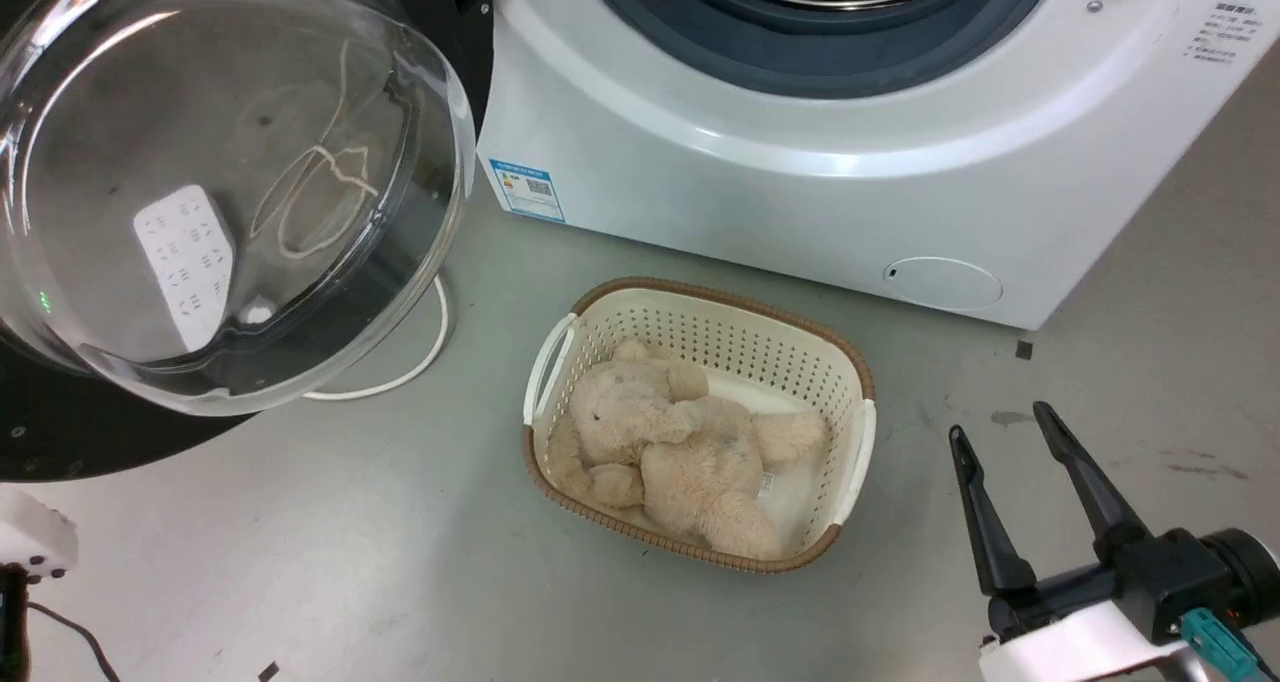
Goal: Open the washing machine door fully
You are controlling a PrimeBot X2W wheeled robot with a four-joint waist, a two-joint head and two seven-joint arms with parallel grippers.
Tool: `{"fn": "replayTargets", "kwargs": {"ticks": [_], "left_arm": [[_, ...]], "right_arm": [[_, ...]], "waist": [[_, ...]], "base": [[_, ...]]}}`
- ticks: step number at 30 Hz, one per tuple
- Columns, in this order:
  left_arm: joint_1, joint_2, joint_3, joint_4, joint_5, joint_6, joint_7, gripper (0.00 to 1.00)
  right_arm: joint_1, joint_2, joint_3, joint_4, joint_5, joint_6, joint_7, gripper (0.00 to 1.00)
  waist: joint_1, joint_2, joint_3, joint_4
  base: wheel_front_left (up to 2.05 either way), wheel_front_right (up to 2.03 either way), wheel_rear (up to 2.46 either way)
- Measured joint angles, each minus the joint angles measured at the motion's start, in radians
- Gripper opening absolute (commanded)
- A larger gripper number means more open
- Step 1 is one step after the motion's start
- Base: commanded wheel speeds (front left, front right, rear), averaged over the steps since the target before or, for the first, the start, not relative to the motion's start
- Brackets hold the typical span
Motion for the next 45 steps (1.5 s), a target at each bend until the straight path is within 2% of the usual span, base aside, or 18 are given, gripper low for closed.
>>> {"fn": "replayTargets", "kwargs": {"ticks": [5, 7, 12, 13, 19, 25, 30, 31, 32, 45], "left_arm": [[-0.014, 0.002, -0.019, 0.050, 0.013, -0.007, -0.064, 0.00], [-0.014, -0.014, -0.032, 0.042, 0.030, -0.005, -0.087, 0.00], [0.021, -0.079, -0.061, -0.049, 0.060, 0.009, -0.118, 0.00], [0.071, -0.126, -0.075, -0.139, 0.073, 0.018, -0.122, 0.00], [0.189, -0.231, -0.136, -0.332, 0.115, 0.040, -0.126, 0.00], [0.291, -0.290, -0.195, -0.422, 0.152, 0.056, -0.126, 0.00], [0.347, -0.338, -0.266, -0.428, 0.205, 0.063, -0.126, 0.00], [0.353, -0.345, -0.281, -0.424, 0.214, 0.066, -0.126, 0.47], [0.358, -0.349, -0.292, -0.420, 0.224, 0.069, -0.126, 1.00], [0.394, -0.390, -0.356, -0.336, 0.282, 0.081, -0.126, 1.00]], "right_arm": [[-0.012, 0.000, -0.025, 0.014, 0.002, 0.000, 0.000, 1.00], [-0.011, 0.000, -0.039, 0.022, 0.007, 0.000, 0.000, 1.00], [-0.008, 0.000, -0.078, 0.034, 0.012, 0.000, -0.001, 1.00], [0.004, 0.000, -0.099, 0.035, 0.016, 0.000, -0.005, 1.00], [0.037, 0.001, -0.114, 0.003, 0.018, 0.000, -0.006, 1.00], [0.072, 0.000, -0.111, -0.028, 0.021, 0.000, -0.006, 1.00], [0.095, 0.001, -0.105, -0.038, 0.040, 0.000, -0.006, 1.00], [0.099, 0.001, -0.105, -0.037, 0.045, 0.000, -0.006, 1.00], [0.101, 0.001, -0.106, -0.037, 0.048, 0.000, -0.006, 1.00], [0.118, 0.001, -0.098, -0.009, 0.072, 0.000, -0.006, 1.00]], "waist": [[0.0000, 0.0000, -0.028, -0.012], [-0.0001, 0.0000, -0.047, -0.016], [-0.0002, 0.0000, -0.112, -0.034], [-0.0002, 0.0000, -0.154, -0.050], [-0.0003, 0.0000, -0.223, -0.107], [-0.0002, 0.0000, -0.263, -0.181], [-0.0002, 0.0000, -0.281, -0.229], [-0.0002, 0.0000, -0.284, -0.234], [-0.0002, 0.0000, -0.286, -0.238], [-0.0001, 0.0000, -0.306, -0.250]], "base": [[0.00, 0.00, 0.00], [0.00, 0.00, 0.00], [0.00, 0.00, 0.00], [0.00, 0.00, 0.00], [0.00, 0.00, 0.00], [0.00, 0.00, 0.00], [0.00, 0.00, 0.00], [0.00, 0.00, 0.00], [0.00, 0.00, 0.00], [0.00, 0.00, 0.00]]}}
